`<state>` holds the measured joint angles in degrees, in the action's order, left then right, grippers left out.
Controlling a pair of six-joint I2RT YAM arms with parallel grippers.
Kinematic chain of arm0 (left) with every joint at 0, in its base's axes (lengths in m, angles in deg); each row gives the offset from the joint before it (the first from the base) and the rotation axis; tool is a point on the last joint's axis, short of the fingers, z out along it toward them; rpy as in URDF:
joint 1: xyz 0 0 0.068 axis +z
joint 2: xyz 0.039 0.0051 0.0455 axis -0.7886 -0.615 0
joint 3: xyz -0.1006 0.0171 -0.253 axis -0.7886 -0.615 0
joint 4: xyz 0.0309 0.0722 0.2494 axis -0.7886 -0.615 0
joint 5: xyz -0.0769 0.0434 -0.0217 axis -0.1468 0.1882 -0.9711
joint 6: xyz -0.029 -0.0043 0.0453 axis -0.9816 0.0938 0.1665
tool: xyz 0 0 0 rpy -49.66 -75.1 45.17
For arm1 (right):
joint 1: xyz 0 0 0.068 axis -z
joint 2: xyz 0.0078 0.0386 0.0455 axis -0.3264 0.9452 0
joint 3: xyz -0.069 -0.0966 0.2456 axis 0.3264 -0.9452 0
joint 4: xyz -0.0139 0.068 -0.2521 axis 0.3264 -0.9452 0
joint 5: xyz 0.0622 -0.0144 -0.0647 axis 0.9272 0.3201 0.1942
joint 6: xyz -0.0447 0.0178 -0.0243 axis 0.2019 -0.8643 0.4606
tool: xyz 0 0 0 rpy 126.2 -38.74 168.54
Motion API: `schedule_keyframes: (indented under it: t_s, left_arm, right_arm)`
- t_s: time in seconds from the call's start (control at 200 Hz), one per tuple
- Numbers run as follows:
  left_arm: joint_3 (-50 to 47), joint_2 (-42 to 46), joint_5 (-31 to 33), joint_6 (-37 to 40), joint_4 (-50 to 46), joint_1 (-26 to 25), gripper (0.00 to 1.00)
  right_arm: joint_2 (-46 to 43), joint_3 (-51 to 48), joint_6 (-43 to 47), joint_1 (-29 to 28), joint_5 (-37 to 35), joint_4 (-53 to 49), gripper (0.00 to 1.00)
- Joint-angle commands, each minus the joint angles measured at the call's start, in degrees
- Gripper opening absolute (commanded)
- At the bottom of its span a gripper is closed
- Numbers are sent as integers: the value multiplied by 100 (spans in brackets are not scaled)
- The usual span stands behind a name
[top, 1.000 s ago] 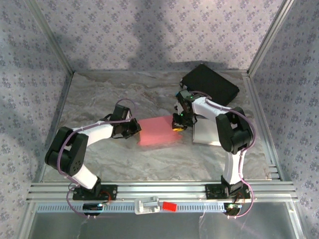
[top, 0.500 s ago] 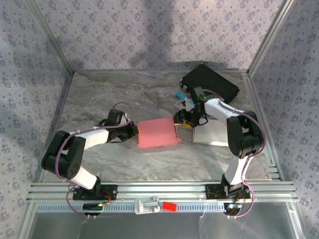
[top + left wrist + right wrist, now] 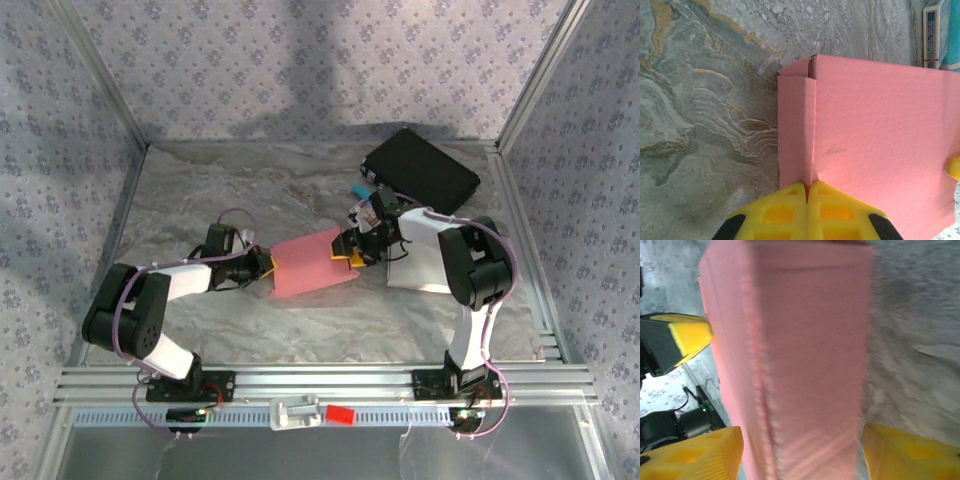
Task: Fold the paper box
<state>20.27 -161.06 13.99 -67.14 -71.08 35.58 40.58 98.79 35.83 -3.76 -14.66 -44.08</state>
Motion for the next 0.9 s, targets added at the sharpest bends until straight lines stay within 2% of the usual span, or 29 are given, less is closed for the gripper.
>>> schedule_keyframes:
  t_s: [0.0, 0.09, 0.215, 0.375, 0.495, 0.605, 0.72, 0.79, 0.894]
  left_arm:
    - [-214, -186, 307, -55, -493, 74, 0]
    - [-170, -108, 284, -110, -437, 73, 0]
    - [43, 273, 390, -76, -640, 72, 10]
    - [539, 1151, 1030, 455, -1395, 23, 24]
    - [924, 1755, 1401, 1305, -1766, -198, 27]
    - [1113, 2304, 1438, 2734, -1840, -804, 28]
    - [1244, 2807, 1467, 4689, -2432, -1925, 32]
    - [1402, 2841, 1828, 5371, -3043, -2476, 33]
    - [1519, 2771, 2638, 5901, -3468, -3097, 36]
  right_arm:
    - [2, -174, -752, -132, 539, 859, 65]
    - [-35, -211, -1354, -220, 643, 1361, 62]
    - [-66, -198, -2242, -258, 725, 1860, 57]
    - [-29, 63, -2752, -146, 809, 1425, 47]
    - [31, 421, -2780, -77, 953, 846, 43]
    - [17, 562, -3021, 20, 1085, 625, 42]
    - [93, 871, -3098, 165, 1217, -198, 39]
    - [143, 1048, -3058, 249, 1287, -836, 38]
    - [124, 1120, -3127, 333, 1372, -1297, 37]
